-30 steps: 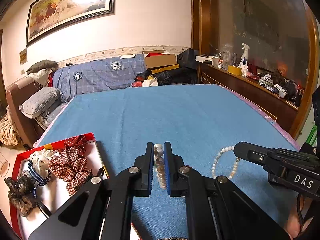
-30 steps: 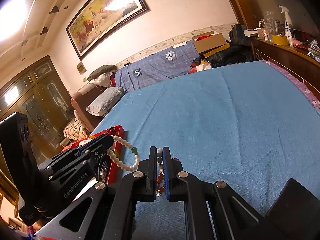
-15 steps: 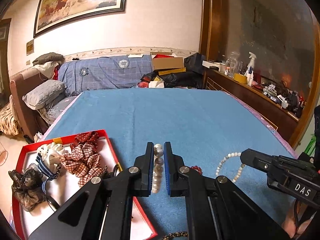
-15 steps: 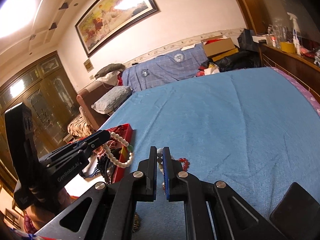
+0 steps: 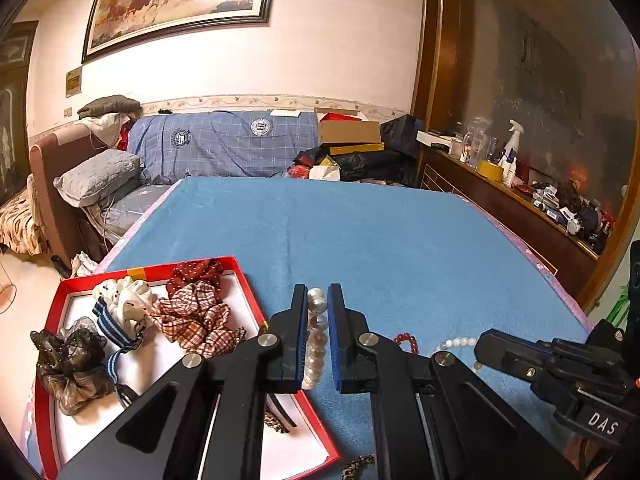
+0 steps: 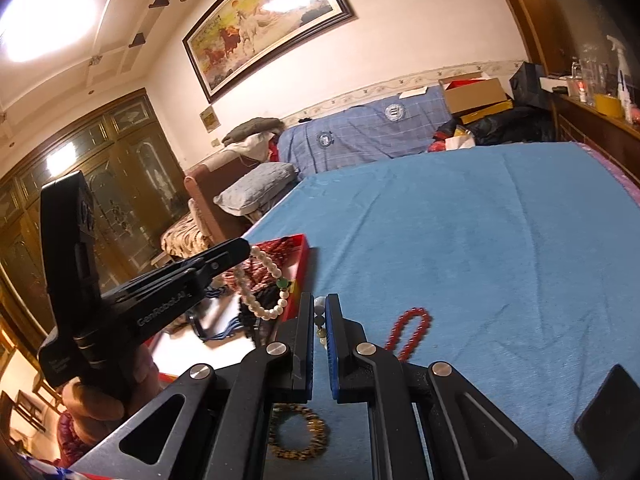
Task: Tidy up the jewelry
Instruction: 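Carry both held bracelets over the red box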
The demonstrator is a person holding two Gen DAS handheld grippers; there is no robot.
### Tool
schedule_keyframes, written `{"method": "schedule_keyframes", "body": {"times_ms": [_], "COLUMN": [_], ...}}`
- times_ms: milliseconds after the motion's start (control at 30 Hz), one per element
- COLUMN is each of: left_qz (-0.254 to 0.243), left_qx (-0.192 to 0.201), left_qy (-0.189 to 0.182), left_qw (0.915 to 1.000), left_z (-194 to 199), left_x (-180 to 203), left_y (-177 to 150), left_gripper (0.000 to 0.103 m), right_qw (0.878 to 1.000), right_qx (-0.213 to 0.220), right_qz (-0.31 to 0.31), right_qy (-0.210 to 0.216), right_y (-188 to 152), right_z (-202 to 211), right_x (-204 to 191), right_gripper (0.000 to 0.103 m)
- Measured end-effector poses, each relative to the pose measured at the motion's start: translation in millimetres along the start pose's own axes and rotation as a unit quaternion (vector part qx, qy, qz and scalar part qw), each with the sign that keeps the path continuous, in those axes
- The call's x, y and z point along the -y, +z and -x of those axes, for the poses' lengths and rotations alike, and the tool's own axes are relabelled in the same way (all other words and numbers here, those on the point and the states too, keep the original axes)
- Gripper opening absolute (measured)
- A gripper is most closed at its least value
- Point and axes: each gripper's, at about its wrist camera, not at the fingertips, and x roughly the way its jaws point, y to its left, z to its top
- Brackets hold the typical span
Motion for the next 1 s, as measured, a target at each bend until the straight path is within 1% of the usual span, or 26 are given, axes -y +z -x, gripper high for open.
{"method": "schedule_keyframes", "body": {"times_ms": [133,300,533,600,800,1000], "left_qz": [0.012,0.031,0.063,0.074,0.091,0.107], "left_qx": [0.009,0.012,0.020,0.016,0.012,-0.014], "left_qy": [0.001,0.011,0.051,0.060,0.105,0.131], "left_qw": [0.9999,0.9994,0.9965,0.9954,0.9903,0.9855], "left_z": [11.8,24.0,42.4,45.6,54.2,48.3], "left_x": [-12.7,-31.9,-73.7,-85.4,-111.5,-127.7], "left_y": [-1.0,-6.3,-14.8,-17.5,-25.2,-33.3], "left_gripper": [0.009,0.009,0.009,0.009,0.009,0.009], "right_qw": [1.000,1.000,0.999,0.998,0.994,0.989], "right_qx": [0.001,0.000,-0.011,-0.019,-0.043,-0.078], "right_qz": [0.009,0.009,0.024,0.030,0.036,0.048], "right_qy": [0.001,0.018,0.045,0.054,0.093,0.115], "right_y": [-0.9,-2.8,-8.7,-11.4,-17.6,-32.5], "right_z": [-5.4,-14.5,-36.7,-44.3,-70.8,-97.3], "right_x": [-15.6,-35.1,-73.0,-83.5,-112.7,-133.3], "right_gripper": [0.006,0.007,0.007,0.007,0.007,0.007]}}
